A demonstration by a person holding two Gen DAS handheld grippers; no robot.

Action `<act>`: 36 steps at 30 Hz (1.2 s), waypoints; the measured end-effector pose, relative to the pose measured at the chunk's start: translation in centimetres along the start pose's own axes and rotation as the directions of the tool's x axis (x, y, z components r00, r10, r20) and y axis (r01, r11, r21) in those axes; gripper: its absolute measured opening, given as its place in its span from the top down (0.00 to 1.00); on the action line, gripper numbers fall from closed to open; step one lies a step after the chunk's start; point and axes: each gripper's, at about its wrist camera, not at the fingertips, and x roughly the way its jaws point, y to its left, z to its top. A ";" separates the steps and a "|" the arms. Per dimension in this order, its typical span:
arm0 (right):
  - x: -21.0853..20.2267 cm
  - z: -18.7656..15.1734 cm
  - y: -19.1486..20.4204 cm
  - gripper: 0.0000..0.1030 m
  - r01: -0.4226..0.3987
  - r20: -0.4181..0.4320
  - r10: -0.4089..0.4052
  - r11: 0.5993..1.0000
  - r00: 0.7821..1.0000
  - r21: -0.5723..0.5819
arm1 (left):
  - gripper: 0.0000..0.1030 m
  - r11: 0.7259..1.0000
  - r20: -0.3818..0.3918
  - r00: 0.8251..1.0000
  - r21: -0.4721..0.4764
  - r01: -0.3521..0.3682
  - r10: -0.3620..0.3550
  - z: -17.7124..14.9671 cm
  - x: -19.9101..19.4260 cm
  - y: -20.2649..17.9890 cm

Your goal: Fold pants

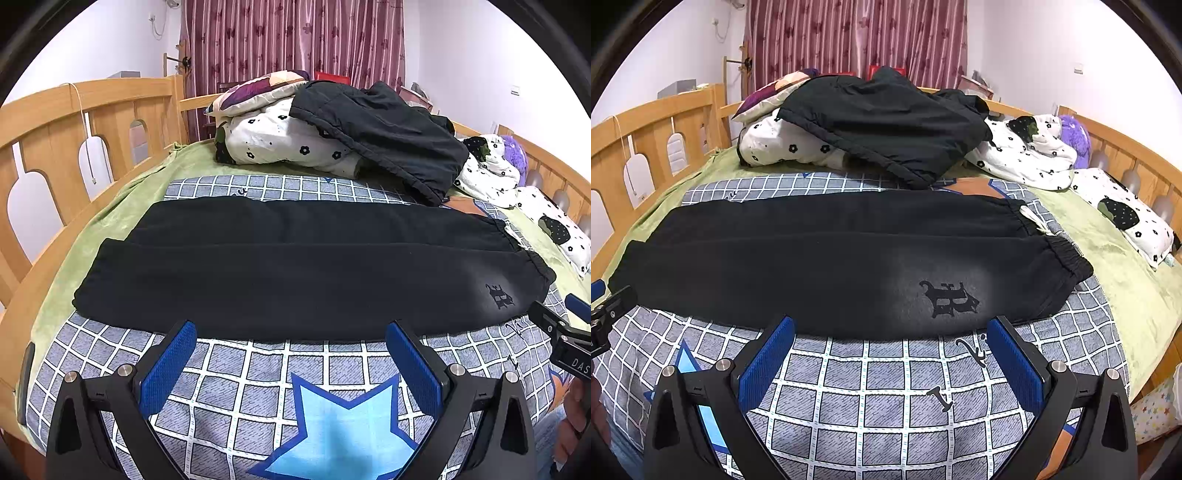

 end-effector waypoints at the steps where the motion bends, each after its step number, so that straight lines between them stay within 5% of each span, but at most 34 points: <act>1: 0.0 0.0 0.0 0.01 0.000 0.001 0.000 1.000 1.000 0.000 | 0.00 1.000 0.001 1.000 0.001 -0.001 0.001 0.0 0.0 0.0; 36: -0.8 0.0 0.2 0.01 0.006 0.022 -0.005 1.000 1.000 -0.027 | 0.00 1.000 0.004 1.000 0.024 0.018 -0.019 0.0 -1.2 -0.9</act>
